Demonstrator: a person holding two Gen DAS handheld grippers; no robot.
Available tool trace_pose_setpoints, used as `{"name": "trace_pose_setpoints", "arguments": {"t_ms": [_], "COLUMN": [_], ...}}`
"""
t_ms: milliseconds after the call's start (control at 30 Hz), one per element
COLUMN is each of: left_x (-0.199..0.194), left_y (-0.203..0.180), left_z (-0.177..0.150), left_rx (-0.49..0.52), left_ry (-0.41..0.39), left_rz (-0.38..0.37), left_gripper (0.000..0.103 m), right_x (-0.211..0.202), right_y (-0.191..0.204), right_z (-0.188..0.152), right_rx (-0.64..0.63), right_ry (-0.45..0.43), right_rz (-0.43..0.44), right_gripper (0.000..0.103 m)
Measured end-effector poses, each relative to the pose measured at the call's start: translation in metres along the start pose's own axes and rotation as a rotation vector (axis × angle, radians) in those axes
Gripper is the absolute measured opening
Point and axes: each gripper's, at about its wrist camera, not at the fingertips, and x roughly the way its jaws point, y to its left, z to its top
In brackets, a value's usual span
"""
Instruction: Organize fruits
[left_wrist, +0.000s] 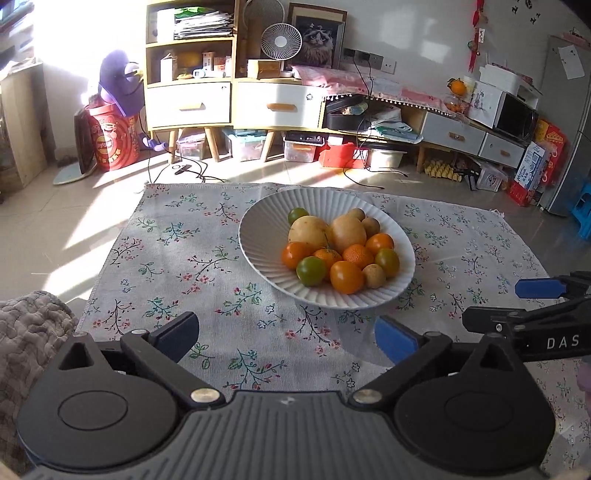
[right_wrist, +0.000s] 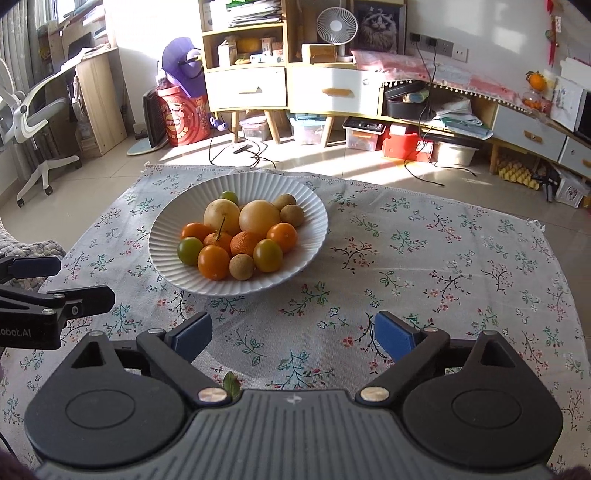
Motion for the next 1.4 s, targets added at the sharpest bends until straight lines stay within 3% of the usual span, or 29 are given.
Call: {"name": "trace_pose_setpoints", "arguments": {"t_ms": [567,1400], "left_x": [-0.003,-0.002], "left_y": [-0.023,-0.028], "left_z": [-0.004,-0.006], "left_rx": [0.001,0.018], "left_ry": [0.048,0.061], "left_rz": [0.155,0.194], "left_gripper": [0.095,0.095], "right_x": [-0.007,-0.002], "right_y": [0.02,0.027], "right_z": [-0.008,-0.007], "right_rx": [-0.011,-0.036], "right_ry": [0.007,0.018], "right_rz": [-0.123,-0.15], "right_gripper": [0.1,0.102]}}
